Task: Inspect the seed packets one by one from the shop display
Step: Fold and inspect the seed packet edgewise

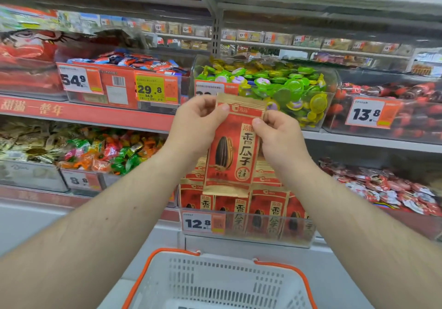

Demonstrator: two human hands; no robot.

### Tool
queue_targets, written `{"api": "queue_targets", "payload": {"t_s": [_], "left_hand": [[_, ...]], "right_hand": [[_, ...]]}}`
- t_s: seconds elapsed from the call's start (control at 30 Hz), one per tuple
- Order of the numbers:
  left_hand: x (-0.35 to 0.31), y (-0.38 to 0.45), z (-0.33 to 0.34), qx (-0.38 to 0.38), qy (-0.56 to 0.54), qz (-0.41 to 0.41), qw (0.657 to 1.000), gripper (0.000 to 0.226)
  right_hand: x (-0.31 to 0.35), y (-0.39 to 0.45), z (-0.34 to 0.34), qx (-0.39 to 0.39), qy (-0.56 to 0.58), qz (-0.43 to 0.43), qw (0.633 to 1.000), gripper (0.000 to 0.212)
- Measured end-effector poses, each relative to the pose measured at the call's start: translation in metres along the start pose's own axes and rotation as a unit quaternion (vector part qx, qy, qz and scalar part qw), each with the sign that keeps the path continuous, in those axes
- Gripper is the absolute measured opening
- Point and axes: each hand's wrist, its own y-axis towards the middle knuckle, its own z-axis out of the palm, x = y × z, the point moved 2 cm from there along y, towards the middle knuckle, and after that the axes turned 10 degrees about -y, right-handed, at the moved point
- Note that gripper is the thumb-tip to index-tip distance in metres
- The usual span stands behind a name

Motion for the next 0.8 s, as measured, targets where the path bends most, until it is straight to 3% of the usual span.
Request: {"api": "queue_targets", "payload": {"t_s": [0.2,0.4,0.57,0.7,0.8], "left_hand": [[0.036,-0.048,-0.022,-0.027,0.008,-0.105,0.994,0.012],[0.074,-0.084,-0.039,0.036,0.053,-0.204,0.977,0.008],[0.096,-0.099,-0.058,0.046,0.099,-0.221,0.969,0.026],[0.106,-0.108,-0.059,0.032,0.054,-0.242,0.968,0.029],[0.109,-0.113,-0.058,0.042,0.049,-0.225,0.972,0.040]], "right_hand": [[-0.027,-0.050,0.009,0.053,0.029,0.078,0.995,0.021],[-0.067,-0.091,0.018,0.065,0.012,0.122,0.990,0.016],[-0.095,-0.115,0.026,0.081,-0.014,0.111,0.990,0.017],[-0.108,-0.126,0.024,0.101,-0.027,0.088,0.991,0.036],[-0.112,-0.129,0.021,0.114,-0.020,0.091,0.989,0.025]]}}
